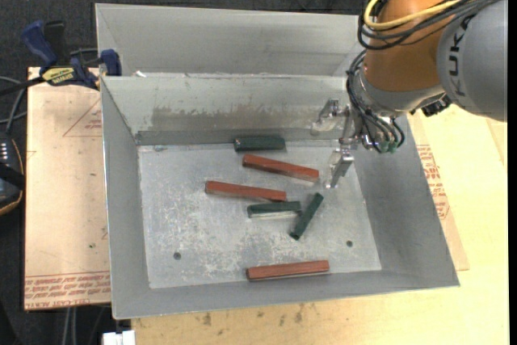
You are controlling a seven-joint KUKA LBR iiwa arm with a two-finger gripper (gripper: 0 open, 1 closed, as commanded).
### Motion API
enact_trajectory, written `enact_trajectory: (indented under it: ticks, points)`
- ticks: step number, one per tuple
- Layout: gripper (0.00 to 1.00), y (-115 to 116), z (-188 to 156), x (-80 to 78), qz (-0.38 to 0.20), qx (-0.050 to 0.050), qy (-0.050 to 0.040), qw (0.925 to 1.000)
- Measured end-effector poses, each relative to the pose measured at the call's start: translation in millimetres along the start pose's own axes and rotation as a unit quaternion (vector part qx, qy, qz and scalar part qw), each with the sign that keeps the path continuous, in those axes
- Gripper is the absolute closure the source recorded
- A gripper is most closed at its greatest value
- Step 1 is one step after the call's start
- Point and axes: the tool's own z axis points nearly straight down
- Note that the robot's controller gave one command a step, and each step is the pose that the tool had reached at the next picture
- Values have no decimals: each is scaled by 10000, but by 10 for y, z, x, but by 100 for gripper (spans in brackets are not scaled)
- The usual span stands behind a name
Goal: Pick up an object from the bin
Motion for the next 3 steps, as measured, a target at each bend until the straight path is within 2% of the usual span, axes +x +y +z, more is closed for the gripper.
enact_trajectory:
  ticks: [1,2,3]
  points:
    - [0,0,0,0,0,0,0,10000]
    - [100,237,1010,-203,-398,4,-46,9992]
    - [100,237,1010,-204,-398,4,-47,9992]
